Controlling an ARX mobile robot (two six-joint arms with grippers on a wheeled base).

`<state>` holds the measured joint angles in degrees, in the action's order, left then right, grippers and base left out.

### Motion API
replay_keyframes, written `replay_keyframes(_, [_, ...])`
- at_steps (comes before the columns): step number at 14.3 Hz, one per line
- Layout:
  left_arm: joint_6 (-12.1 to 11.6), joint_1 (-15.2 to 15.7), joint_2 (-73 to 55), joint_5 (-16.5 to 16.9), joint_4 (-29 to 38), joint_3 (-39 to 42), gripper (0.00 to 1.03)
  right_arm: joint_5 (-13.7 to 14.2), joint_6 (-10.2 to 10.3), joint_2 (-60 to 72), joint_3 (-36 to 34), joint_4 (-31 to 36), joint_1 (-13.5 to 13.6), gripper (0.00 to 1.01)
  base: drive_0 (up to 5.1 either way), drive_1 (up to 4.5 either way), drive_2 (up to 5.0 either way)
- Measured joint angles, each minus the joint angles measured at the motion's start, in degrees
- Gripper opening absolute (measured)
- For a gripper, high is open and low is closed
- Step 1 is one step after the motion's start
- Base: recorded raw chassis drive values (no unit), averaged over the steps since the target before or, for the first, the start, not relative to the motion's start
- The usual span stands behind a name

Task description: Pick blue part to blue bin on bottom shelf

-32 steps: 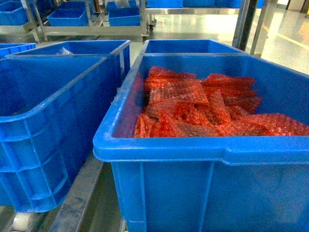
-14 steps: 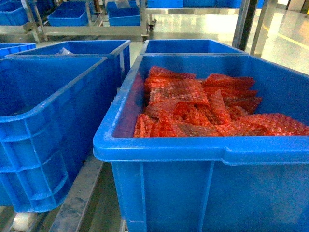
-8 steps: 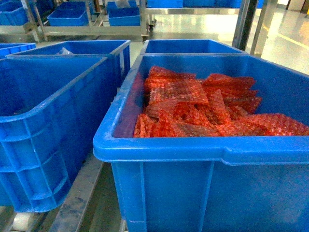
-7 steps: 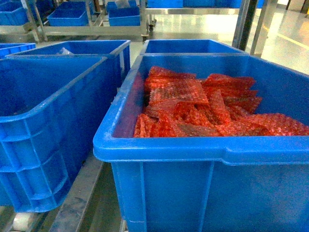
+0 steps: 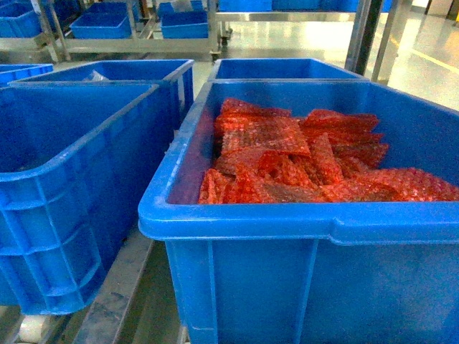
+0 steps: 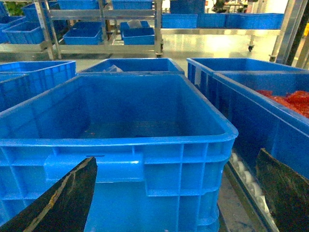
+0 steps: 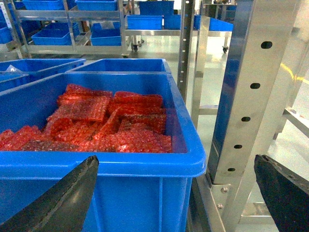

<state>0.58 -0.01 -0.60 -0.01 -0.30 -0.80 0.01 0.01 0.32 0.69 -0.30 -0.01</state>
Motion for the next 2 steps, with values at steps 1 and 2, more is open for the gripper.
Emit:
replay_keyframes(1, [0.0,0.0,0.0,0.0,0.0,0.0,0.98,0.0,0.0,0.0,0.0,0.0,0.0,0.98,0.0,0.0,0.0])
replay_keyframes(2, [0.0,0.0,0.0,0.0,0.0,0.0,0.98,0.0,0.0,0.0,0.0,0.0,0.0,0.98,0.0,0.0,0.0])
